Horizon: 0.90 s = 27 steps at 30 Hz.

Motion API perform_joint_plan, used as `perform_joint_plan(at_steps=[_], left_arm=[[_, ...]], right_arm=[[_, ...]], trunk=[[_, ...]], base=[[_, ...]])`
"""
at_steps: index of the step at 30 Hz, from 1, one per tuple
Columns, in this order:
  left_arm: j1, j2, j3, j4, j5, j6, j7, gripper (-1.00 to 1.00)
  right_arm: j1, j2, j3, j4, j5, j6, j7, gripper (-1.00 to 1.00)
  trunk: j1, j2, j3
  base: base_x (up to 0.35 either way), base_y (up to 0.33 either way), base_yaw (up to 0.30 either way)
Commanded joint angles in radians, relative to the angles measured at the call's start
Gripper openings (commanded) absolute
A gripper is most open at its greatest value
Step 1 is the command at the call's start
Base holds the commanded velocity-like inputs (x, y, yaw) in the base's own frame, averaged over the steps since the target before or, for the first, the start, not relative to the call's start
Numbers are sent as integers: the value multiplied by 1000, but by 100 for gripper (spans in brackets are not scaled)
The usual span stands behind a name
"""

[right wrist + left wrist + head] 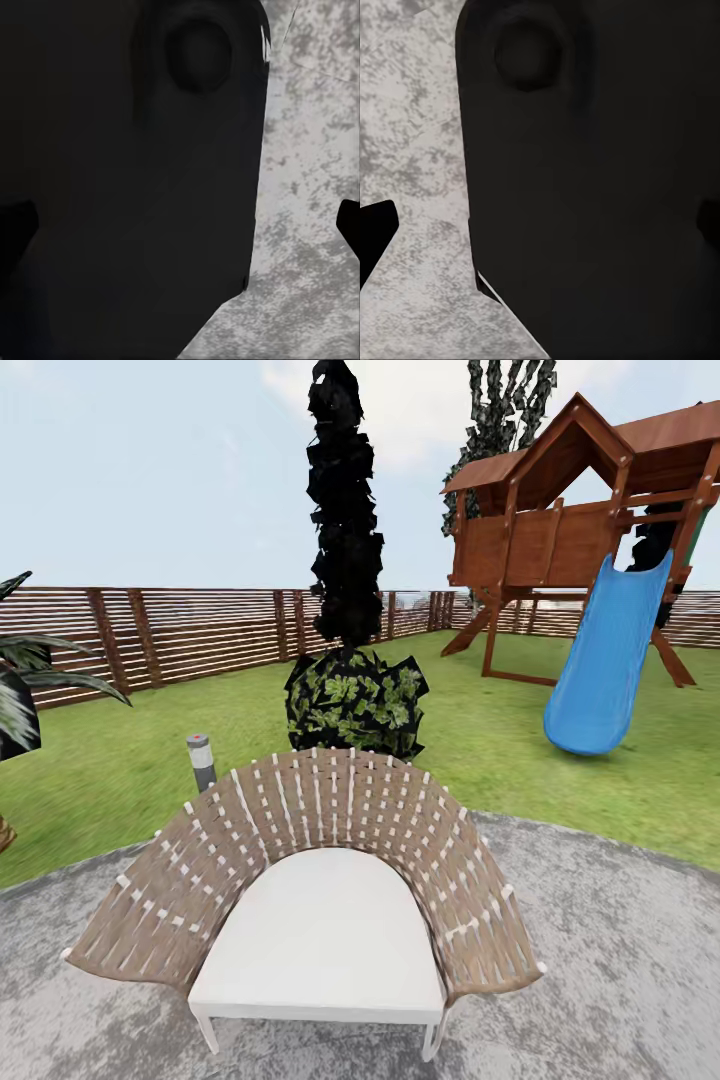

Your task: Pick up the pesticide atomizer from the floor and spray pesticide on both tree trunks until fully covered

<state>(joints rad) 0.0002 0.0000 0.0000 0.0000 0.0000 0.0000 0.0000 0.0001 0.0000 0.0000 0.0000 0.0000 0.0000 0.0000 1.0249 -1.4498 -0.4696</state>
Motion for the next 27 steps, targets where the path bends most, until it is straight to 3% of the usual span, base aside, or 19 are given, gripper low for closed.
perform_joint_plan(at_steps=[1, 4, 6, 11, 27], left_arm=[[-6, 6, 6, -6, 2, -6, -4, 100], [-23, 21, 13, -23, 2, -23, -2, 100], [-35, 10, 7, -34, 3, -34, 0, 100], [-8, -3, 2, -39, 8, -11, 1, 100], [-3, -2, 2, -26, 11, 20, 2, 100]], right_arm=[[-6, -5, -6, -6, 3, -6, 1, 100], [-23, 0, -22, -23, 2, -23, 0, 100], [-27, 5, -33, -34, 1, -34, -2, 100], [-32, 24, -4, -63, 0, -16, -3, 100], [-34, 26, 6, -54, 0, 11, -3, 100]], trunk=[[0, 0, 0], [0, 0, 0], [0, 0, 0], [0, 0, 0], [0, 0, 0]], base=[[0, 0, 0], [0, 0, 0], [0, 0, 0], [0, 60, 0], [0, 290, 0]])
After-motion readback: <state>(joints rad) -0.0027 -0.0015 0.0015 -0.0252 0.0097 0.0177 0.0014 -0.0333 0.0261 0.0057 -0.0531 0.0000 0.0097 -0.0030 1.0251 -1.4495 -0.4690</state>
